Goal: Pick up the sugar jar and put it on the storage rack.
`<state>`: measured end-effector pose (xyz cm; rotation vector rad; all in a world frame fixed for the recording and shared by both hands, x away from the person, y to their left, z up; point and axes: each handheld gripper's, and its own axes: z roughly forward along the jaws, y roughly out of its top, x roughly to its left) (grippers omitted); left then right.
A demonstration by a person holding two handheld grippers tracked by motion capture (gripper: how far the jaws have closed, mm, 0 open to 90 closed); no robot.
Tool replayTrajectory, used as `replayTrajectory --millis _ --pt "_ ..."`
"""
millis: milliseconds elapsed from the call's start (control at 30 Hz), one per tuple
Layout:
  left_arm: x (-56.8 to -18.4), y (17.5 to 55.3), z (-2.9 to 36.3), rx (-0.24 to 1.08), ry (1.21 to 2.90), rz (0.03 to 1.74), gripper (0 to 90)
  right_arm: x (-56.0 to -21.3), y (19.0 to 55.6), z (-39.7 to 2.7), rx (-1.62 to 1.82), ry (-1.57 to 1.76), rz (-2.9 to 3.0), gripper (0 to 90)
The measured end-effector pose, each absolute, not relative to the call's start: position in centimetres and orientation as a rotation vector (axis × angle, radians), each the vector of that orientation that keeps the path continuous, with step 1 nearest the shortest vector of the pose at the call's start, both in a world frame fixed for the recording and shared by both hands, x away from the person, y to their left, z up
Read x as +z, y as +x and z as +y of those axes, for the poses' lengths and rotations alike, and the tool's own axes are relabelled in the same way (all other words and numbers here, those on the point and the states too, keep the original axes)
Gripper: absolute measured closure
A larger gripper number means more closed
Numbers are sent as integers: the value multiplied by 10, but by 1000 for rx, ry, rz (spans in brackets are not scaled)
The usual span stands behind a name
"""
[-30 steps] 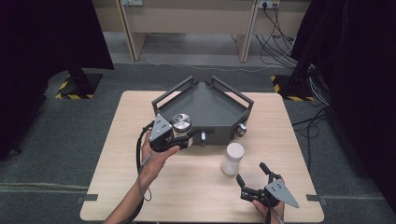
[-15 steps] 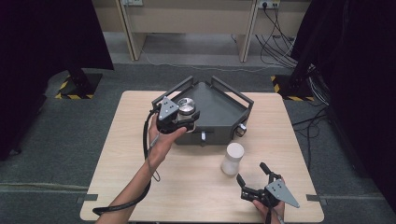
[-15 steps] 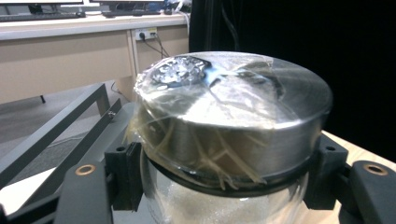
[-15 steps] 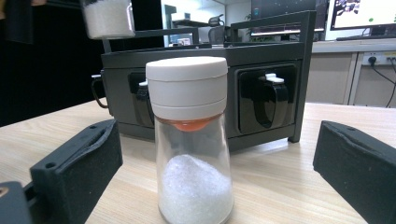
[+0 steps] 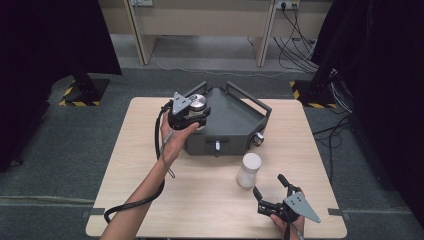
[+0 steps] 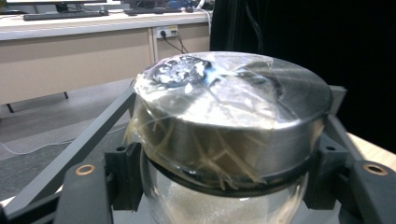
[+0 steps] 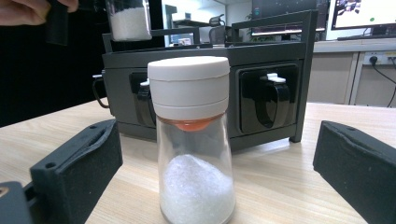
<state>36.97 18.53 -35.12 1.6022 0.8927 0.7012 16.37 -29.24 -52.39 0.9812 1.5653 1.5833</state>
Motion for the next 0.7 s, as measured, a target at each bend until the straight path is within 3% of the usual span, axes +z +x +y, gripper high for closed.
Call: replayTrajectory --millis 700 --pt "-377 401 172 774 1588 998 309 -524 164 -294 1593 988 1565 16"
